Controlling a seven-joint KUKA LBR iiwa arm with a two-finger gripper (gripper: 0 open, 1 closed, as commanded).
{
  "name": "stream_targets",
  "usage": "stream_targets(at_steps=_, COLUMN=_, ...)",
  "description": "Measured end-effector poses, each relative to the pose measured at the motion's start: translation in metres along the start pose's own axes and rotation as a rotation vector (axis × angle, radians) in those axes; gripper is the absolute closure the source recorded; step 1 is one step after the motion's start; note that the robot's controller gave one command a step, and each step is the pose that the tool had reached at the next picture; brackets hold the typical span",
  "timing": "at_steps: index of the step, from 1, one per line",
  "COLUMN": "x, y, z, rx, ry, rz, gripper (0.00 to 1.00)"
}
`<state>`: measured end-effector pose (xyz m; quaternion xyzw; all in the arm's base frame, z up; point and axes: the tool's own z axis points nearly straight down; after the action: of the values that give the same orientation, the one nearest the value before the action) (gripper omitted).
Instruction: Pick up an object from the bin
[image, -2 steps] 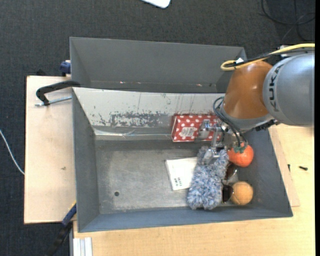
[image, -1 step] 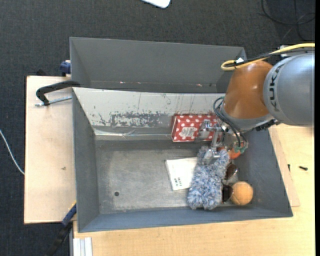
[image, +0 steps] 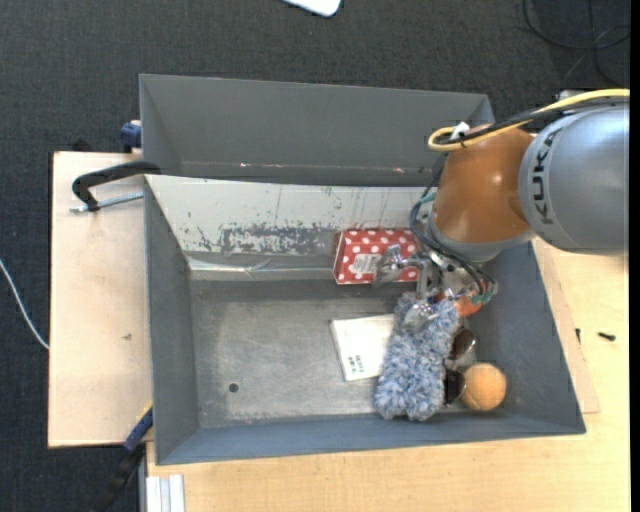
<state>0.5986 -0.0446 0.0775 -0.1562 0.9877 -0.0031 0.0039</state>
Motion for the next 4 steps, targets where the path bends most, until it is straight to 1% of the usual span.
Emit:
stream_targets(at_steps=1, x=-0.015, y=0.039, z=-0.002, rx=0.003, ry=-0.007, rz=-0.099, gripper=1.0)
stream_targets(at_steps=3, x=-0.014, y=0.04, z=-0.006, rx=0.001, ry=-0.004, rz=-0.098, gripper=1.0)
stream_targets(at_steps=4, x=-0.012, y=0.042, z=-0.023, rx=-0.006, ry=0.003, rz=-0.098, gripper=1.0)
